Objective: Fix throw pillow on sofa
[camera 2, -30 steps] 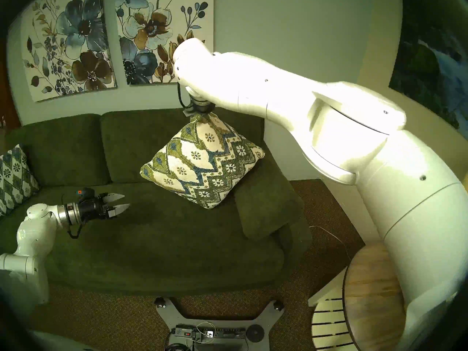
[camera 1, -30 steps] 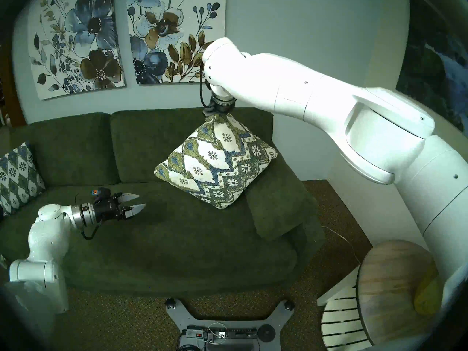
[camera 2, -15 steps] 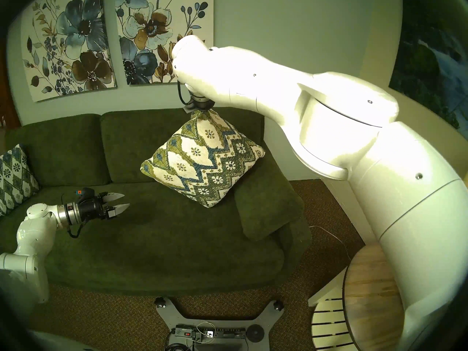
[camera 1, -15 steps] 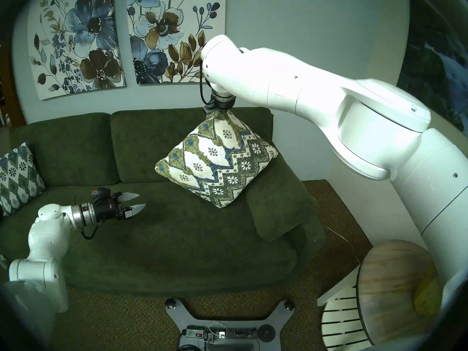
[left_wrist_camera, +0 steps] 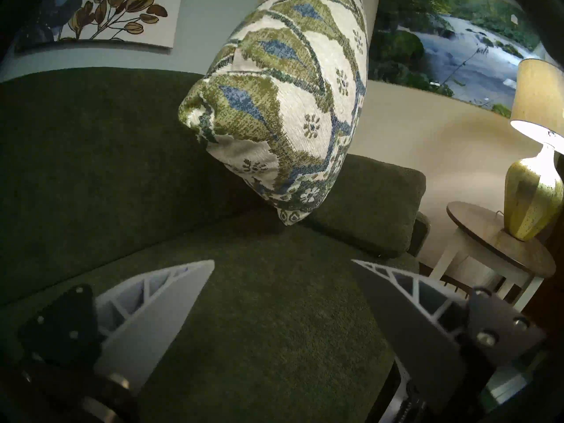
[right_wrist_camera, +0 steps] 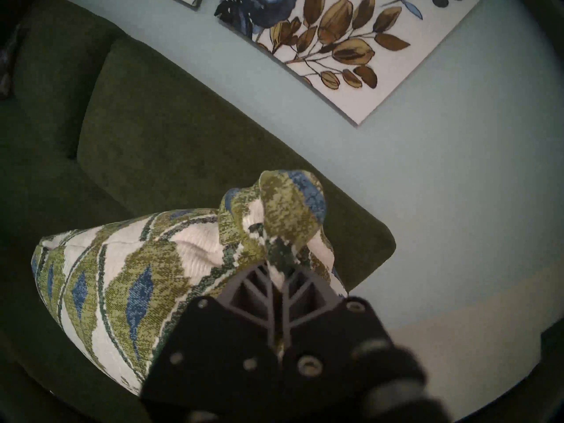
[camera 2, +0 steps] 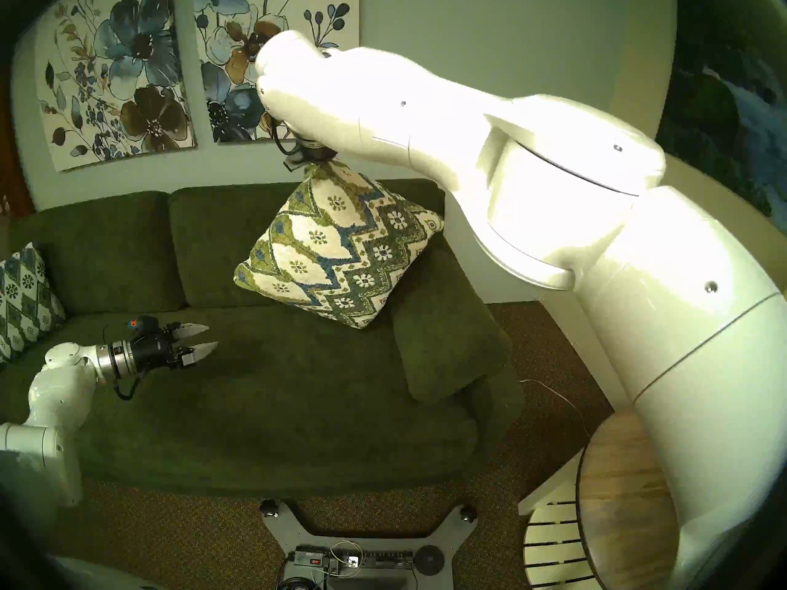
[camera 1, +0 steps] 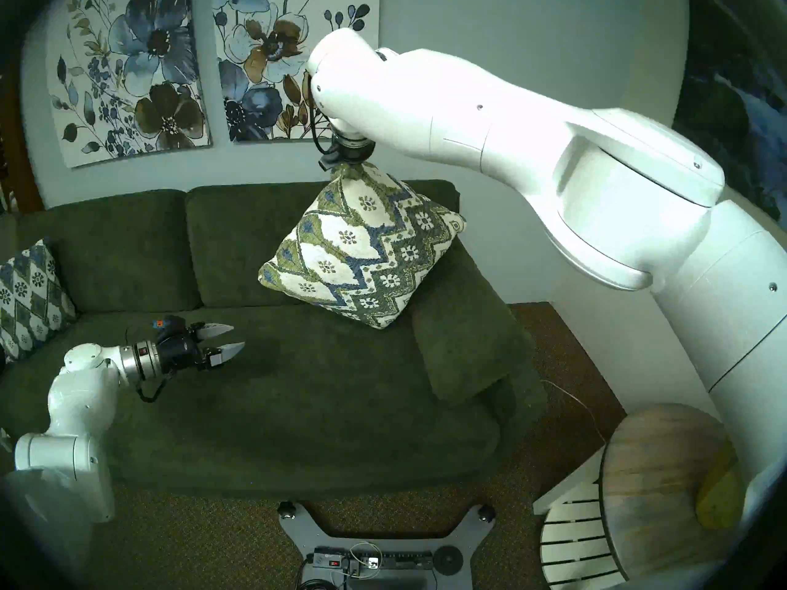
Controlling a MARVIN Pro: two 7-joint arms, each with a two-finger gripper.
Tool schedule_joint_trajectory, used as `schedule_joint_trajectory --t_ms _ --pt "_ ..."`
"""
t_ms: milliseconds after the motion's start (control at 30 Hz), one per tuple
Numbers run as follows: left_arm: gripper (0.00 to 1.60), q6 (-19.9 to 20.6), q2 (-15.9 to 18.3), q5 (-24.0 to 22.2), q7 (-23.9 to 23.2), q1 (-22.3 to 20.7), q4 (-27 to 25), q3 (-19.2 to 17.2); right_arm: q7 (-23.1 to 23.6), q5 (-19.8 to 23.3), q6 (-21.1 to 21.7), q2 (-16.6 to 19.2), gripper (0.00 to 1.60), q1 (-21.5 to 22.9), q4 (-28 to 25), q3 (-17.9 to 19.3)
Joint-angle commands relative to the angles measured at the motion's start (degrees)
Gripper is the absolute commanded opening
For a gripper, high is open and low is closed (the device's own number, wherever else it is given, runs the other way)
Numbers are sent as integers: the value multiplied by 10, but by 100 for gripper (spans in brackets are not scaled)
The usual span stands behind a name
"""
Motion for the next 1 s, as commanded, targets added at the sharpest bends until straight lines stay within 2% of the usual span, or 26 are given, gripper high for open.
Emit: schedule_joint_trajectory --t_ms 0,133,500,767,967 --pt "160 -8 3 -2 0 -22 10 2 -14 -36 0 10 0 67 -61 22" --pt "160 -12 3 -2 0 -26 18 4 -16 -37 0 29 0 69 -97 25" --pt "160 -27 6 -2 0 -45 46 12 -9 2 0 96 0 94 -204 -32" --pt "160 -35 8 -2 0 -53 59 19 -19 49 0 90 0 118 -262 -32" --pt "160 -40 9 -2 0 -58 66 23 -34 98 0 106 0 131 -291 -37"
